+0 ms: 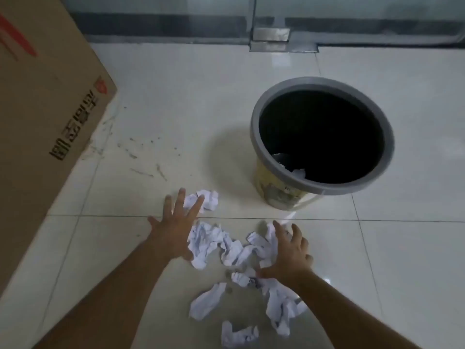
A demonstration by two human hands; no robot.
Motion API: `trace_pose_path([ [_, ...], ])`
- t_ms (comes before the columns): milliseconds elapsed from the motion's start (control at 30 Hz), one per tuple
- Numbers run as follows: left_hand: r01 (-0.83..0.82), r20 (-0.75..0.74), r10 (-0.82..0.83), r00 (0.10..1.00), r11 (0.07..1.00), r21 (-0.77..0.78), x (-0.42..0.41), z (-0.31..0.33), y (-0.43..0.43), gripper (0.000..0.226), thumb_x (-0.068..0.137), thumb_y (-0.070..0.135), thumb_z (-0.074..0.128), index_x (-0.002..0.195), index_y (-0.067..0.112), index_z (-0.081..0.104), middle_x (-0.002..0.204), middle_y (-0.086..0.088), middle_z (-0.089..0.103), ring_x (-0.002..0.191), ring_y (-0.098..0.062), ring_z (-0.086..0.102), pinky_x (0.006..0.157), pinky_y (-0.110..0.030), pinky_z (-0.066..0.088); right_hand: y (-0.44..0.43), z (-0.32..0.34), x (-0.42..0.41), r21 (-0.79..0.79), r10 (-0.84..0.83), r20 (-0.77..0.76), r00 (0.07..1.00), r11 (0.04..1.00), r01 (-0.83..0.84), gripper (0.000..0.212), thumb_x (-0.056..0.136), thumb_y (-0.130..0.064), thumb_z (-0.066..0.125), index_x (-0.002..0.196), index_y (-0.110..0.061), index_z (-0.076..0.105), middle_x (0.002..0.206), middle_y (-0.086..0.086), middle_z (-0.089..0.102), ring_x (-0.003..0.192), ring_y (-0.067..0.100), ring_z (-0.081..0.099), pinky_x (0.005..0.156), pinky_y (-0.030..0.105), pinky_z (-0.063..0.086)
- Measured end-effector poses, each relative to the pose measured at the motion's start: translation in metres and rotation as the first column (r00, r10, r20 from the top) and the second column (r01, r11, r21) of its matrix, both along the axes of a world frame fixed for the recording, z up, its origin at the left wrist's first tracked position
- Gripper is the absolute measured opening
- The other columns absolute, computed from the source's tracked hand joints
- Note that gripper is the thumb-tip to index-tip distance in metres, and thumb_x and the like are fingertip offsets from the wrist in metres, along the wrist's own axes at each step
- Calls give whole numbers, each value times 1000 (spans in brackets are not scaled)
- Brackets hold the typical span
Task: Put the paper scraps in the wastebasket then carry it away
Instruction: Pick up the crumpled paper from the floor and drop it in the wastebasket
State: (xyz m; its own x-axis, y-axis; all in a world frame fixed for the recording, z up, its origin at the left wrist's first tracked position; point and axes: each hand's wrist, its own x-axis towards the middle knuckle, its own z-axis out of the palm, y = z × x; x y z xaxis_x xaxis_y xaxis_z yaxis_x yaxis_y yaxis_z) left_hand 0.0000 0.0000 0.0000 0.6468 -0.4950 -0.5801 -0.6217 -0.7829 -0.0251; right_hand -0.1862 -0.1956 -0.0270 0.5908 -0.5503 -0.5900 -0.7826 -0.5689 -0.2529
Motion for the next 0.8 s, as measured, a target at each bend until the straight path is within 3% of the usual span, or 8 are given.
trace_pose_path([
  [133,38,-24,-37,999,998,56,19,-13,-26,160,47,59,92,150,42,-30,160,-10,-38,150,-50,-10,105,-79,29,-5,-6,2,39,68,5,998,997,-68,140,41,-60,88,143,-45,-6,157,3,-10,142,39,7,105,60,36],
  [267,57,-23,-55,998,992,114,-5,-39,-32,160,45,52,95,152,42,-24,162,-13,-22,143,-45,18,99,-62,47,10,-10,5,71,116,43,992,990,-118,121,47,-45,92,140,-40,15,147,7,11,131,35,23,99,49,48],
  [367,-60,-91,61,994,998,16,-25,-54,-33,120,63,31,91,153,34,11,156,-17,6,137,-40,31,99,-47,52,26,-18,10,58,111,44,993,992,-113,91,66,-43,84,136,-33,26,141,9,19,124,29,35,97,39,51],
  [467,-186,-262,134,956,964,-187,-44,-62,-33,71,70,12,82,131,18,47,140,-13,39,124,-29,50,94,-32,51,38,-23,18,132,48,49,998,990,-54,68,76,-34,78,131,-23,40,135,9,32,113,24,52,97,31,52],
  [533,-299,-387,175,905,910,-286,-51,-62,-31,47,65,8,79,108,15,60,111,-5,56,106,-22,58,79,-24,49,45,-21,23,188,8,89,996,982,-25,49,79,-28,76,120,-20,51,128,7,42,100,19,56,94,28,52],
  [600,-409,-467,224,855,846,-344,-53,-56,-31,24,66,4,74,83,12,59,79,3,56,76,-16,59,61,-19,42,48,-17,29,190,-16,134,991,982,-10,37,78,-20,76,110,-18,58,119,8,50,86,15,53,87,26,53],
  [700,-495,-503,270,821,775,-392,-51,-38,-28,28,71,4,72,71,24,52,64,10,53,62,-10,52,54,-17,39,46,-4,39,213,-61,203,977,977,16,31,77,-14,76,102,-17,60,107,5,52,69,6,46,68,17,48],
  [800,-595,-519,351,779,676,-436,-40,-7,-21,39,63,3,76,89,26,57,72,9,61,64,-12,56,57,-22,43,42,20,53,223,-65,309,949,975,-6,26,76,-8,74,97,-17,63,103,4,53,65,3,42,55,5,32],
])
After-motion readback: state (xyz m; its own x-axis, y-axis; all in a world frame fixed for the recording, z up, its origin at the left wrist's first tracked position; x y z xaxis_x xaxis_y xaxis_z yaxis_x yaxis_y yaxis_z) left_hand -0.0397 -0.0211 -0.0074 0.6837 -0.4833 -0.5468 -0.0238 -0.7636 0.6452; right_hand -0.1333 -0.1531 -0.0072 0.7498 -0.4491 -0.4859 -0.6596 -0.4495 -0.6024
